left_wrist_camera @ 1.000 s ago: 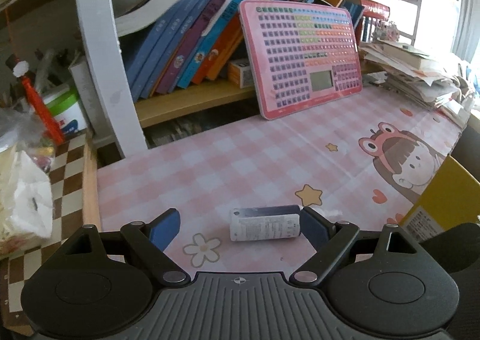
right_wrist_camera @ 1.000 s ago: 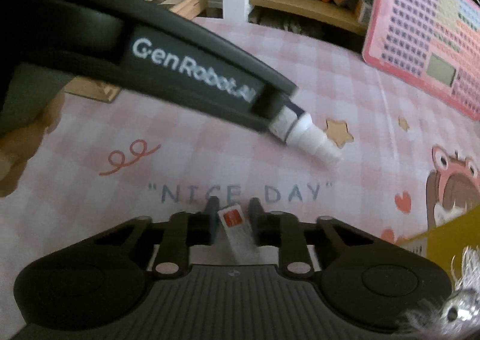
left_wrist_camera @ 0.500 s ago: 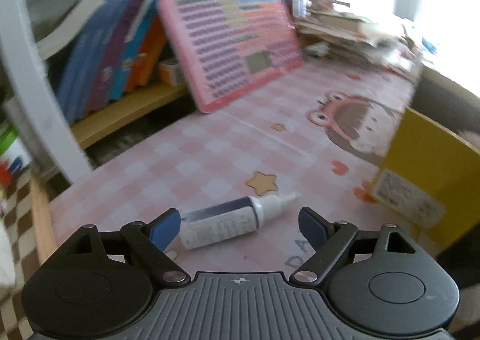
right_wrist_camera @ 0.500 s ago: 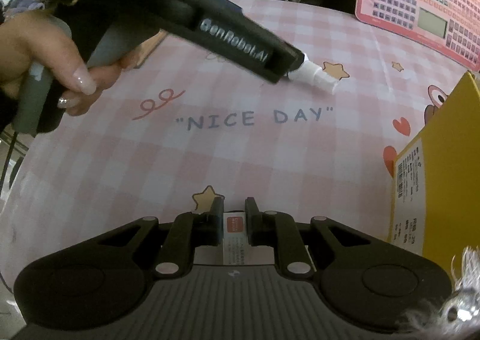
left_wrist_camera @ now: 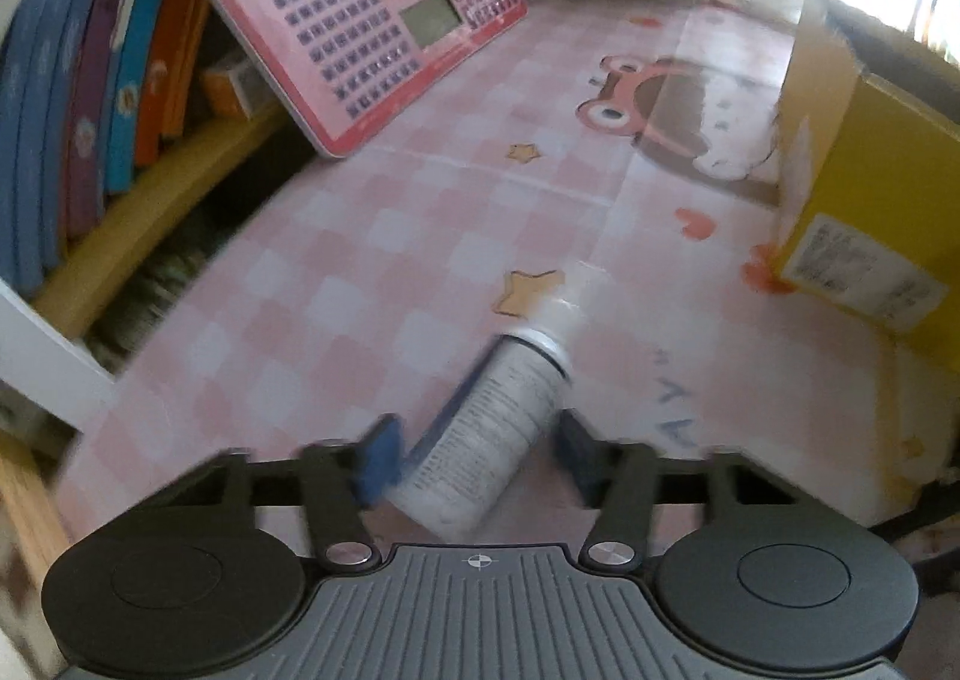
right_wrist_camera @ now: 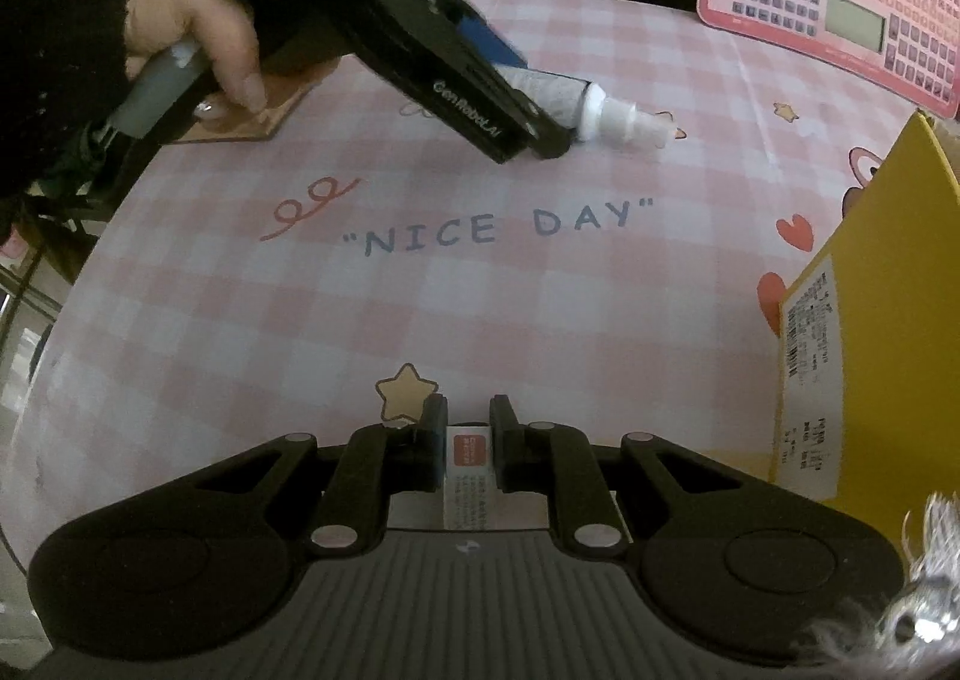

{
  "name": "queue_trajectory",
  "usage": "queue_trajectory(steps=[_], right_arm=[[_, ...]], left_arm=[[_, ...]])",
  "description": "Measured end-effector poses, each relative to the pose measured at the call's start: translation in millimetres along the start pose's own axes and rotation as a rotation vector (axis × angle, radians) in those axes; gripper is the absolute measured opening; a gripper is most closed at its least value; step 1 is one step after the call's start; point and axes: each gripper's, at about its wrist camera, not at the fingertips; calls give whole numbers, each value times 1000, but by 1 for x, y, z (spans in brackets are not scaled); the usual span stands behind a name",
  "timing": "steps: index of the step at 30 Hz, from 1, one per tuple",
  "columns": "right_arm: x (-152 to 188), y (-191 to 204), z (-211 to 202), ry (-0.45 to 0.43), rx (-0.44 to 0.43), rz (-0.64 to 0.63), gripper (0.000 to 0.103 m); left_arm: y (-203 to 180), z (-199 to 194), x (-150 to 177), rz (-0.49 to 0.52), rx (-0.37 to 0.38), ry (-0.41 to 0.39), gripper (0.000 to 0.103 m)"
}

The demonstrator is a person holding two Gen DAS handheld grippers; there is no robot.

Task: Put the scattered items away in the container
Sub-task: 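Grasp the white spray bottle with the left tool while the right tool grasps the small white-red box, then lift the spray bottle and small box and carry both toward the yellow box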

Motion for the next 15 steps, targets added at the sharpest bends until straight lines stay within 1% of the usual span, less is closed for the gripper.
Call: queue_trajectory(steps=[1, 3, 4, 7, 11, 13, 15], right_arm=[[1, 0, -1, -1, 5, -5, 14], [6, 0, -4, -2, 13, -17, 15], [7, 0, -5, -3, 15, -24, 15], [10, 3, -5, -13, 32, -63, 15], [13, 6, -4, -22, 43, -106, 14], [13, 4, -6, -21, 36, -105, 14], [13, 4, -8, -37, 37, -112, 14]], left_arm=[[-3, -1, 2, -3, 17, 6, 31], [-11, -4, 4, 15, 11, 9, 31], [-12, -4, 4, 3, 11, 10, 31], [-12, -1, 0, -44, 11, 6, 31], [-17, -3, 0, -116, -16, 7, 30], [-23, -6, 5, -144, -27, 4, 30], [-29, -13, 15, -199, -33, -11, 30]])
Point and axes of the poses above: each gripper's, at about its wrist camera, not at the fingertips, and z roughly the way its jaws point, y to its left, x to its underside, and after that the axes turned 5 degrees about y, right-handed
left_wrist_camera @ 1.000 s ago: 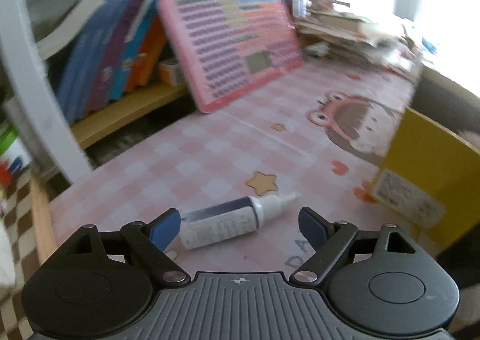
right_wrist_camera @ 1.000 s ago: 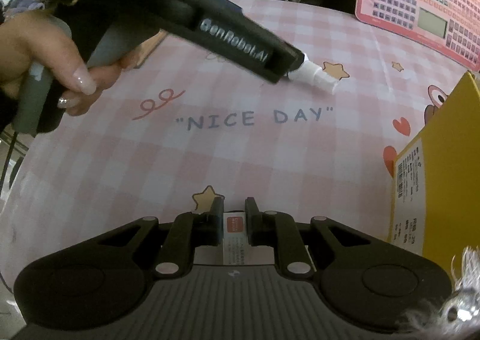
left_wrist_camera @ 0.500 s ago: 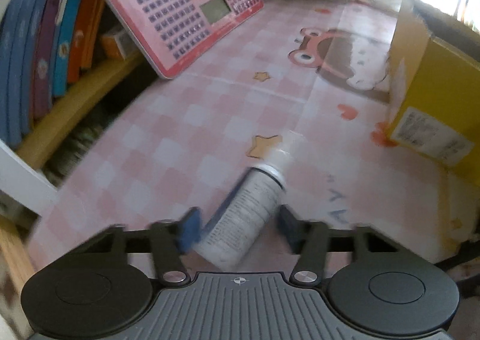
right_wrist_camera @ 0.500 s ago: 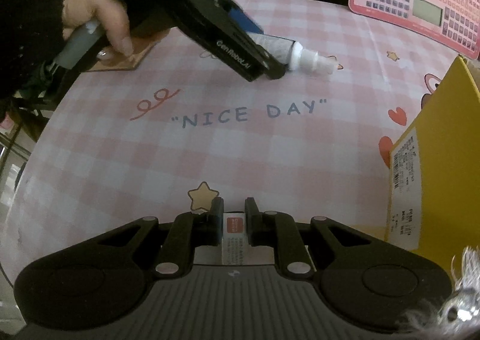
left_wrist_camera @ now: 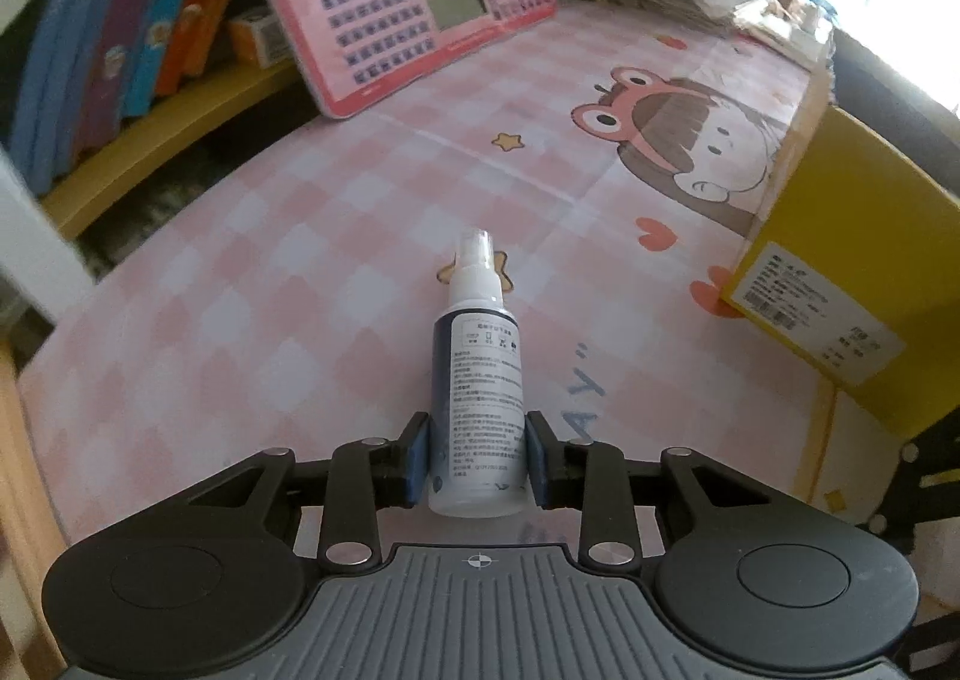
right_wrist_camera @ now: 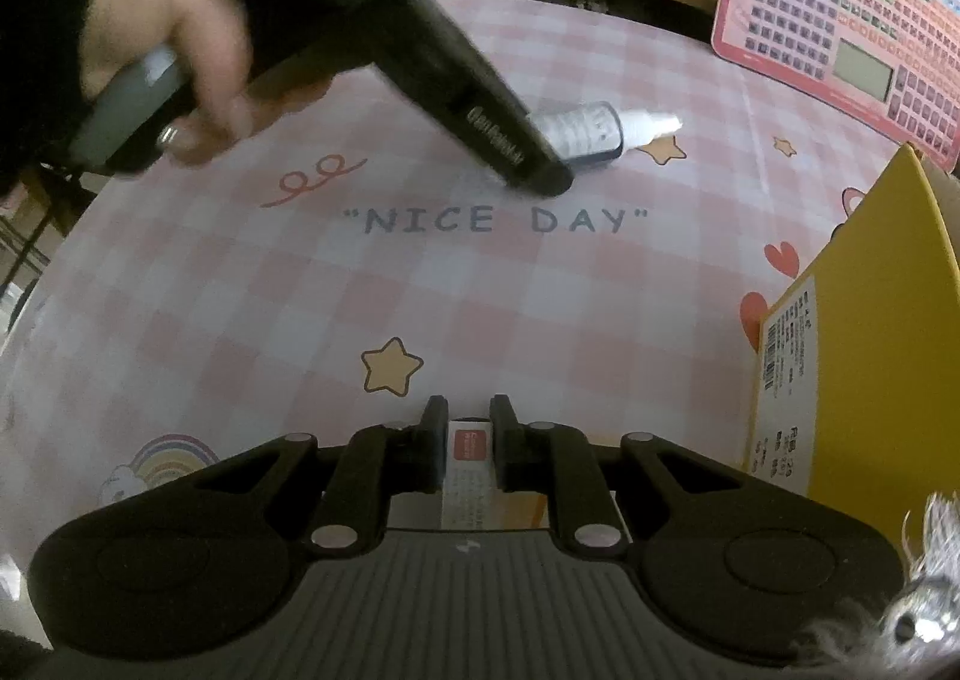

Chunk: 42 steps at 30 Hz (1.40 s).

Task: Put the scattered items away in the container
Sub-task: 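Lift the spray bottle and small box and carry both toward the yellow box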

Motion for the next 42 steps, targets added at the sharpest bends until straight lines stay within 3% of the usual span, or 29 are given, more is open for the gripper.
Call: queue_trajectory(steps=[6, 12, 17, 27, 42], right_arm=[[3, -1, -18, -50, -18, -3, 14], [15, 0, -36, -71, -31, -3, 14], [34, 5, -60, -107, -36, -3, 14], [71, 25, -109, -184, -17, 4, 14], [145, 80, -170, -253, -19, 48, 14]], left_arm=[[-3, -32, 37, -234, 35, -49, 30], [-25, -75, 67, -353, 29, -128, 30], [-50, -113, 93, -394, 56, -201, 31], [-98, -178, 142, -505, 31, -303, 31], [-162, -238, 232, -666, 152, -431, 31]])
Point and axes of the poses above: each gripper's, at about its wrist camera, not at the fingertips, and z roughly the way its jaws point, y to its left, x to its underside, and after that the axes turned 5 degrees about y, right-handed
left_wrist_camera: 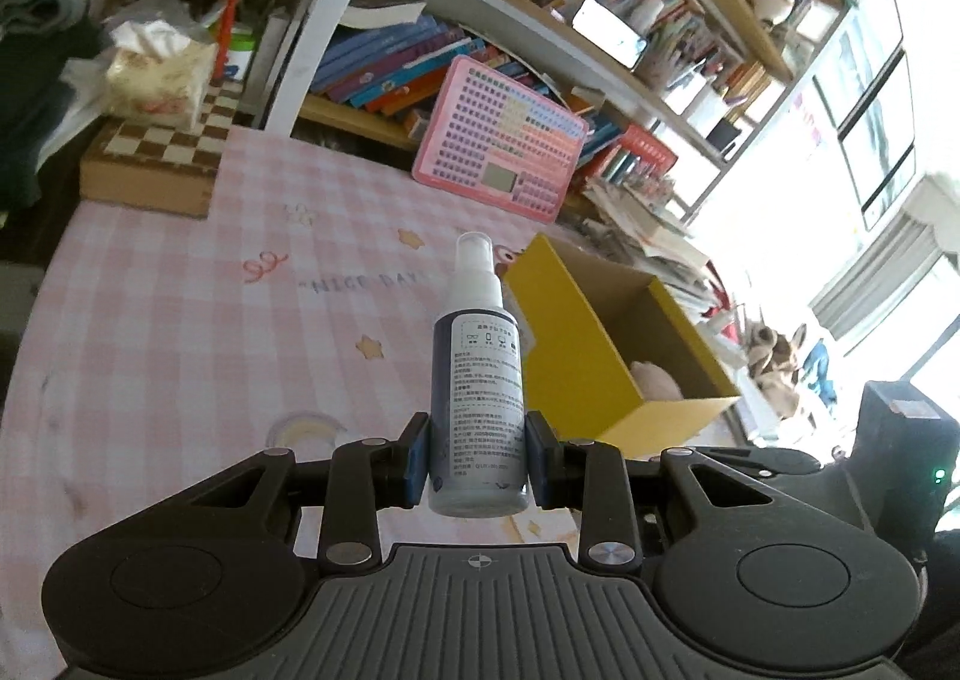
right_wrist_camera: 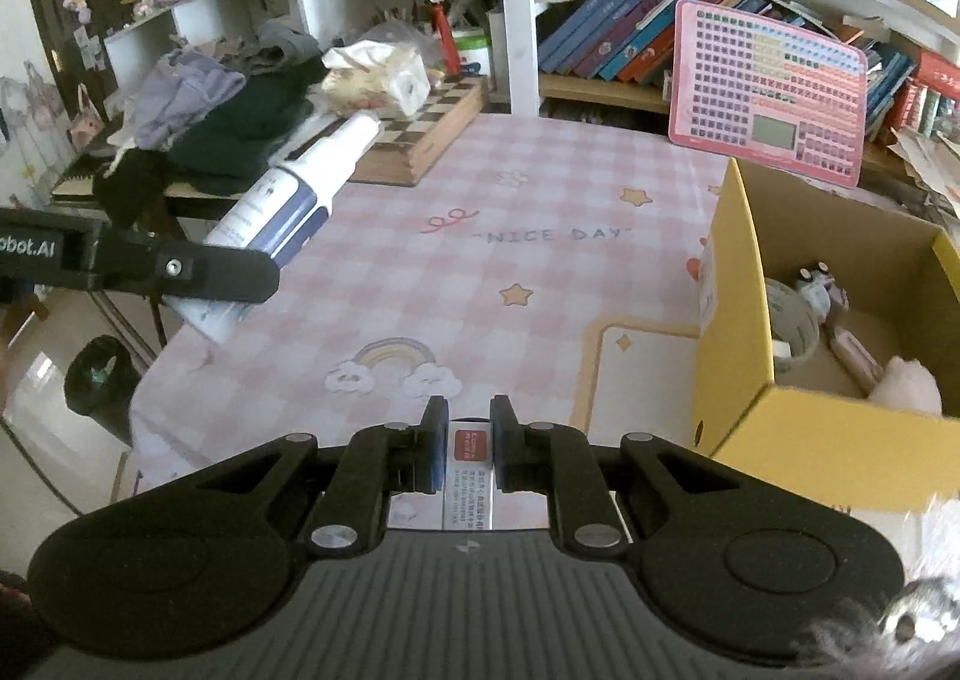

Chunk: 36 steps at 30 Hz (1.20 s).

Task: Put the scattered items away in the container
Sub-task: 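Lift the spray bottle and small box and carry both toward the yellow box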

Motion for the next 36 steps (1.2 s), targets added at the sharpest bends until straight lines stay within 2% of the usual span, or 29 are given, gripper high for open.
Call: queue_trajectory(steps=[6, 14, 25, 36], right_arm=[[24, 9, -23, -23, 28, 42, 14], [51, 8, -46, -15, 75, 111, 14], [78, -16, -67, -4, 164, 208, 14], [94, -65, -82, 4, 218, 292, 14]], left_arm=[[-1, -14, 25, -54, 72, 14, 31], [-5, -11, 44, -113, 179, 53, 31], [-24, 7, 41, -102, 265, 77, 31], [-60, 45, 24, -55, 311, 110, 31]])
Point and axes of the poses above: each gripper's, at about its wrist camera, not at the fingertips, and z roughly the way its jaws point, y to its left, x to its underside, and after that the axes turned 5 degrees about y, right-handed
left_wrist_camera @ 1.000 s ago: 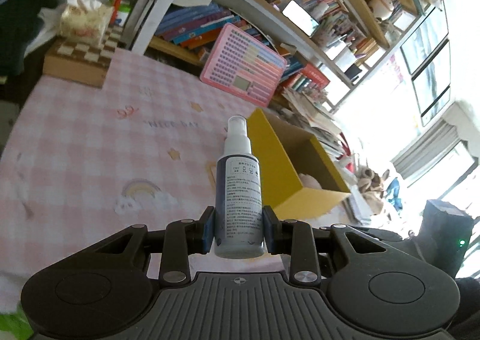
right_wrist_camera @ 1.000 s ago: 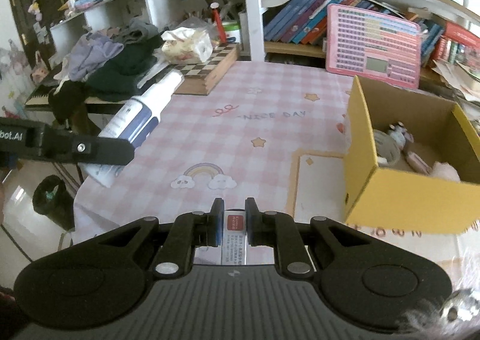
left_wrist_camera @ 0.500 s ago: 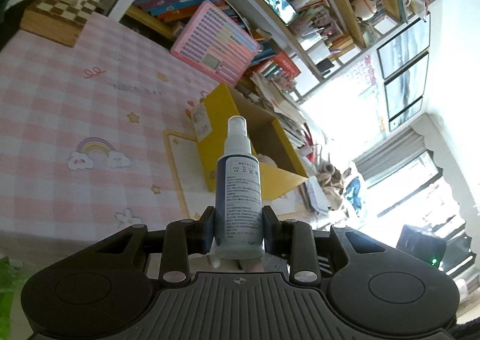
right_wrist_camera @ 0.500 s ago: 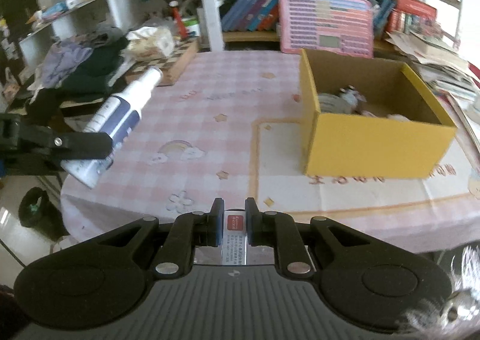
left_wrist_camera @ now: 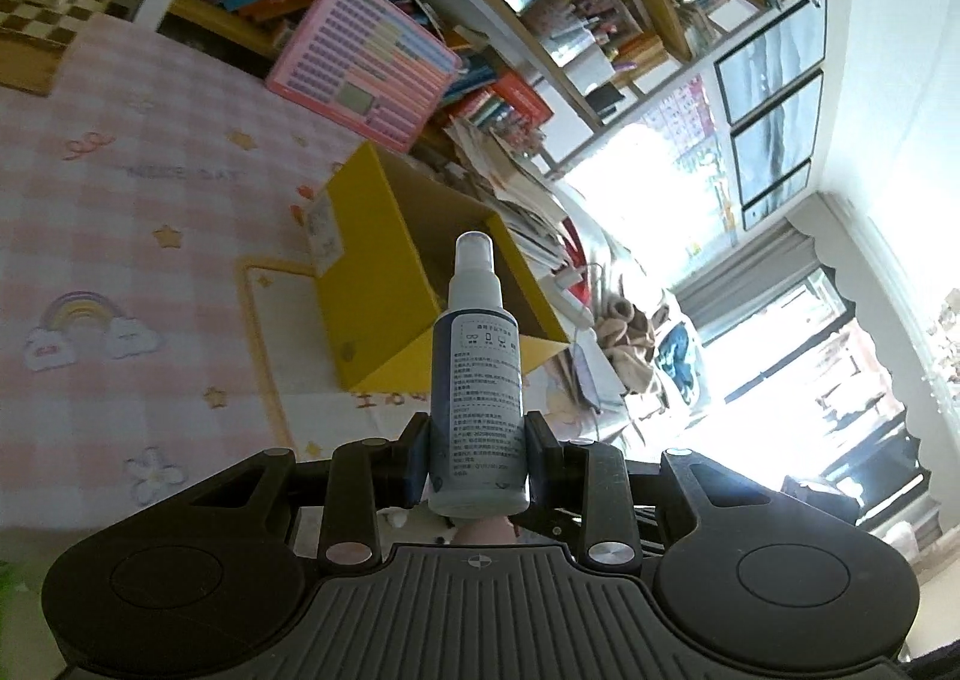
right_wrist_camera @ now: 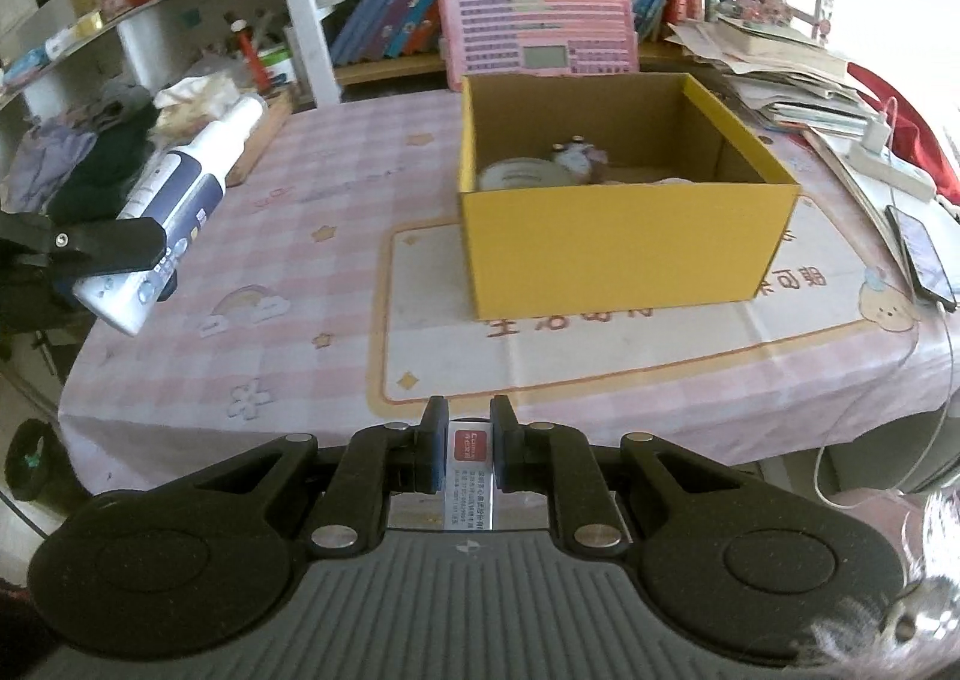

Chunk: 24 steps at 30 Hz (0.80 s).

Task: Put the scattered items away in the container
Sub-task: 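Lift the spray bottle and small box and carry both toward the yellow box, then lower the spray bottle and small box into the yellow box and open both tools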

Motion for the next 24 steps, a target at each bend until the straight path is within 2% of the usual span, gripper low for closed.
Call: queue_trajectory(steps=[13, 24], right_arm=[[-28, -70, 15, 23, 3, 23, 14], [-80, -123, 33, -16, -41, -33, 14]], left_arm=[[-26, 68, -30, 12, -6, 17, 30], [-41, 126, -65, 30, -56, -9, 31]])
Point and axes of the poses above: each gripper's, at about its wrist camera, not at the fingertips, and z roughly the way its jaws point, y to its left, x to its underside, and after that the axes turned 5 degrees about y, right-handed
